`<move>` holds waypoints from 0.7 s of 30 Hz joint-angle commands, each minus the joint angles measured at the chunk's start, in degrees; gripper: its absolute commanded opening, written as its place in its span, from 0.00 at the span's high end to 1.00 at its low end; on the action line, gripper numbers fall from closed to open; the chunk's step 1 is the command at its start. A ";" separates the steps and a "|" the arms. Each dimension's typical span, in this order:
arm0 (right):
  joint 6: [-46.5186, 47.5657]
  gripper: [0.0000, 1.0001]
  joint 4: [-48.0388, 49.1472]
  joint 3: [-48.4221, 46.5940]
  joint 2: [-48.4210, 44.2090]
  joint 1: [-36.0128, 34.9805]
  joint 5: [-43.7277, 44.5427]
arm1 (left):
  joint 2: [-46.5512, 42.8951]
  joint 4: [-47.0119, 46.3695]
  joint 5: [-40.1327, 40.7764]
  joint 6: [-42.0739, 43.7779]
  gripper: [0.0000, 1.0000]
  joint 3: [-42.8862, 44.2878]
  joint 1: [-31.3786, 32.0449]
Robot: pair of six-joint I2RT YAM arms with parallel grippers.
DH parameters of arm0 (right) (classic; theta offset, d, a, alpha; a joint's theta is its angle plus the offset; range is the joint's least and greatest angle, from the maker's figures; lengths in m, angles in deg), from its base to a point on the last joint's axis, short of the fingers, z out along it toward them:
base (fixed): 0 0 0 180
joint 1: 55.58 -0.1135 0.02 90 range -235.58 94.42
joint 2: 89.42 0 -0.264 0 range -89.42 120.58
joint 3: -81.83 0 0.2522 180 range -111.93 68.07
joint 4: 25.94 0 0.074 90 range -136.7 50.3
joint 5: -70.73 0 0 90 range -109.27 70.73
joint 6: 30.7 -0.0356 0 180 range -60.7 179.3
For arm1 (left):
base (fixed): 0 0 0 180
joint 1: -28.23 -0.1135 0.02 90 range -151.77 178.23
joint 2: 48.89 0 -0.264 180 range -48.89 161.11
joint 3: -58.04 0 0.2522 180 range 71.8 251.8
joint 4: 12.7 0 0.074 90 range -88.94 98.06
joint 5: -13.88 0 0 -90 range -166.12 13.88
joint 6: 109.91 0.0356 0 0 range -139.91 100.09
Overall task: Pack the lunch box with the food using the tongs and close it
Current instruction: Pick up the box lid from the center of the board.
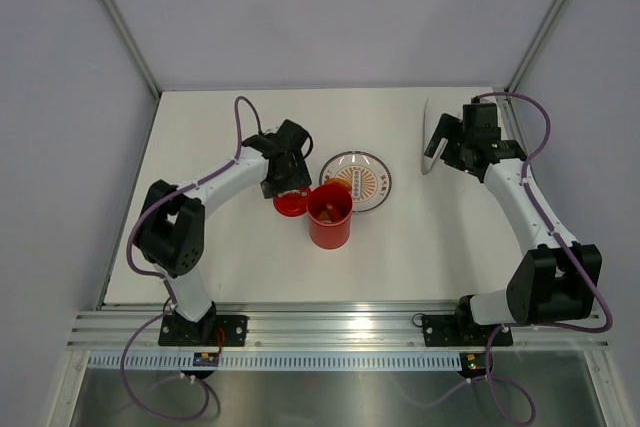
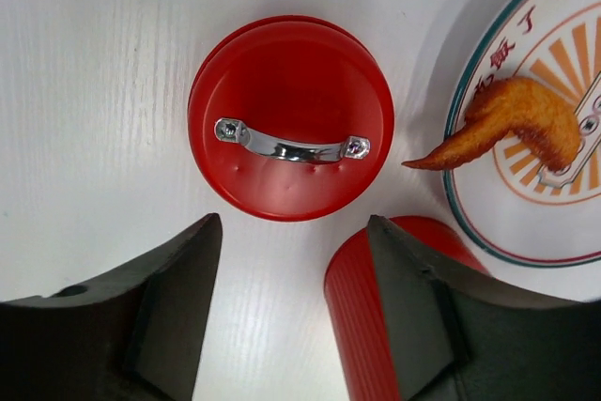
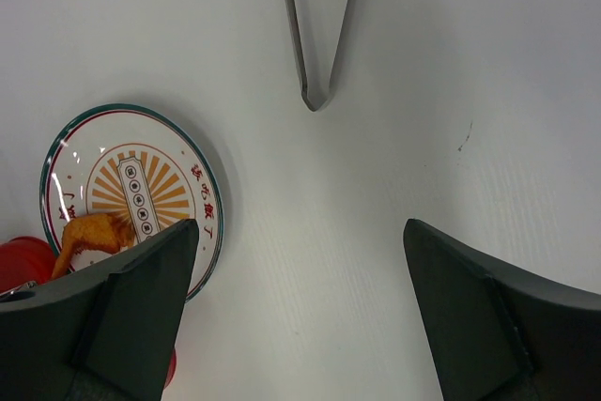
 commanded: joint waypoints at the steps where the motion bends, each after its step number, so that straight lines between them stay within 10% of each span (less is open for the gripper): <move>1: 0.75 0.02 -0.60 -1.23 -1.94 0.03 -1.91 | -2.38 0.37 3.42 -9.98 0.25 1.30 -0.17; 21: 1.28 0.02 0.10 -0.17 -1.41 0.03 -5.25 | 8.61 3.89 10.62 -25.10 0.39 8.59 1.32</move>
